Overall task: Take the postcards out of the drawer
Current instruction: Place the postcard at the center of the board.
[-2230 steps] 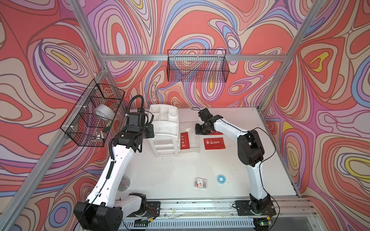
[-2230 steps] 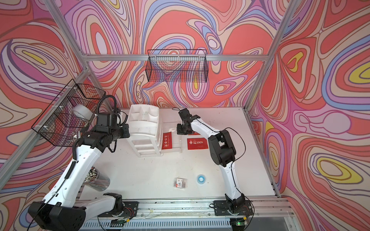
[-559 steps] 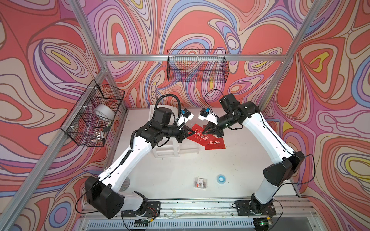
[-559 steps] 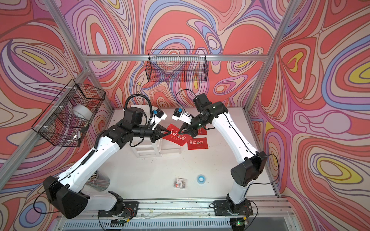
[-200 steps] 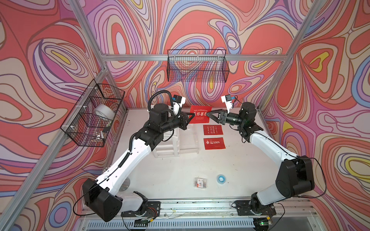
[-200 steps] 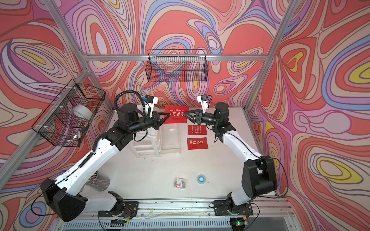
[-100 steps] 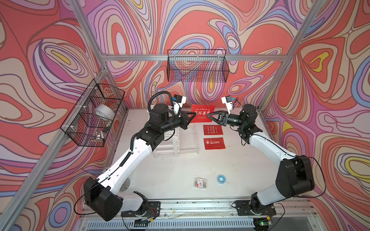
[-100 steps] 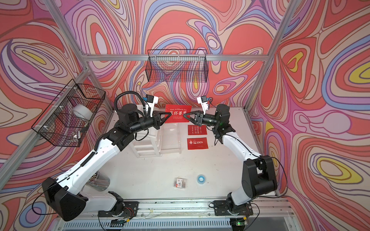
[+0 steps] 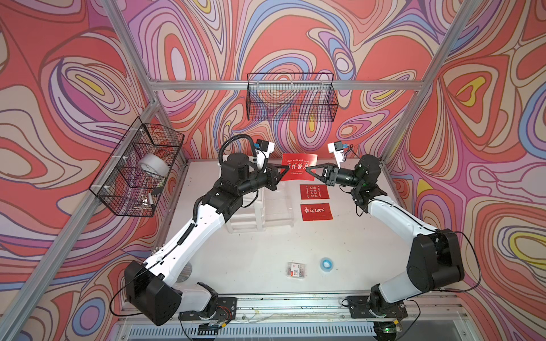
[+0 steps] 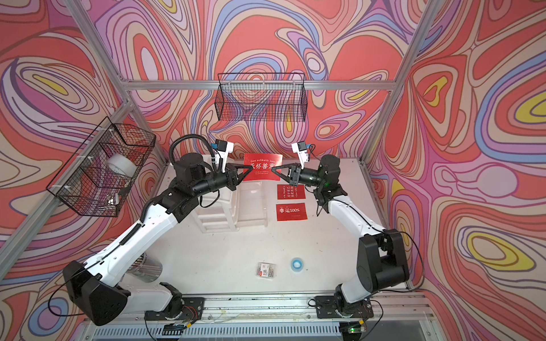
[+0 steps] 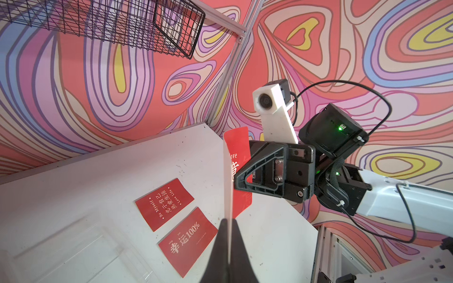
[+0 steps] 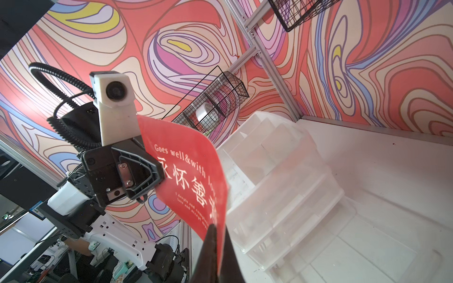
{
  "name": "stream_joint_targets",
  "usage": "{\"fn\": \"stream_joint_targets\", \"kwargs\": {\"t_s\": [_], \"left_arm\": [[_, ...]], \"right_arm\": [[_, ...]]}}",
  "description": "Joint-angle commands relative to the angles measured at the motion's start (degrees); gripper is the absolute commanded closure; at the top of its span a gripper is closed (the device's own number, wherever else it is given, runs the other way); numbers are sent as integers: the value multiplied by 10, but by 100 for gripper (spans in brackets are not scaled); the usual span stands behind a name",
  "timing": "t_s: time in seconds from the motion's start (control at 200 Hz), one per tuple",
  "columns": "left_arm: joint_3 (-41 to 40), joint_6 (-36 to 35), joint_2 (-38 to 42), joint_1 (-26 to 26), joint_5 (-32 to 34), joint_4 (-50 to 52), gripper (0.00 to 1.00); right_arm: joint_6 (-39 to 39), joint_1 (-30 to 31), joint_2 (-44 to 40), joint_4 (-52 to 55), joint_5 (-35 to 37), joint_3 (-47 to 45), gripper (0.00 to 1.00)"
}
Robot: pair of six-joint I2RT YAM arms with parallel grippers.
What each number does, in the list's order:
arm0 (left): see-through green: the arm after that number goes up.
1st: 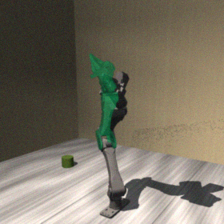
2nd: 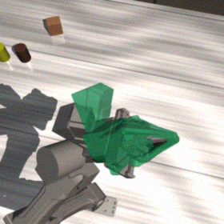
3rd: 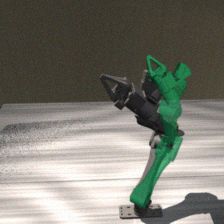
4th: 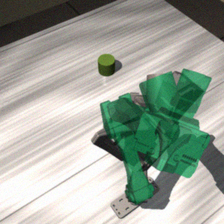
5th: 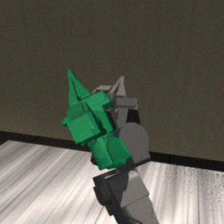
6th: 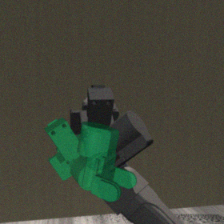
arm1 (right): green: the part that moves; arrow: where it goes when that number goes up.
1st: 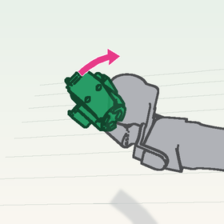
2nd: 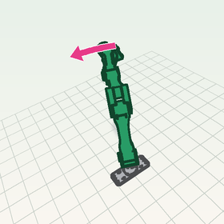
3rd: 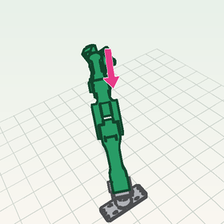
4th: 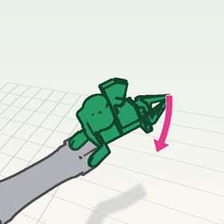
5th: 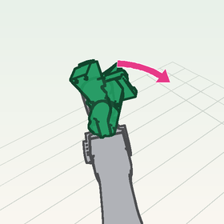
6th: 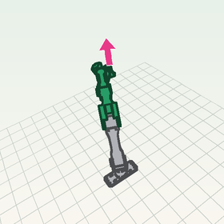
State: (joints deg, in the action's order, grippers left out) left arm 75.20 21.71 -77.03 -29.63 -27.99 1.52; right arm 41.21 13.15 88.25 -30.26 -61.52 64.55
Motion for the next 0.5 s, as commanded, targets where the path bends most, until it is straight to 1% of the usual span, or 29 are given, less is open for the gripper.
{"fn": "stream_joint_targets", "kwargs": {"t_s": [0.0,0.1,0.145,0.255,0.411,0.496], "left_arm": [[-3,6,-3,-2,-1,0,90],[-4,8,-1,-2,14,8,77],[-2,6,0,-2,23,16,75],[-2,1,6,-2,62,39,71],[3,-18,22,-2,126,86,69],[10,-31,34,-2,174,121,68]], "right_arm": [[-22,0,-10,31,7,10,100],[-50,0,-14,78,13,21,100],[-69,1,-16,114,18,27,100],[-99,-1,-25,162,22,34,100],[-135,-15,-37,248,25,43,100],[-163,-28,-50,306,28,41,100]]}}
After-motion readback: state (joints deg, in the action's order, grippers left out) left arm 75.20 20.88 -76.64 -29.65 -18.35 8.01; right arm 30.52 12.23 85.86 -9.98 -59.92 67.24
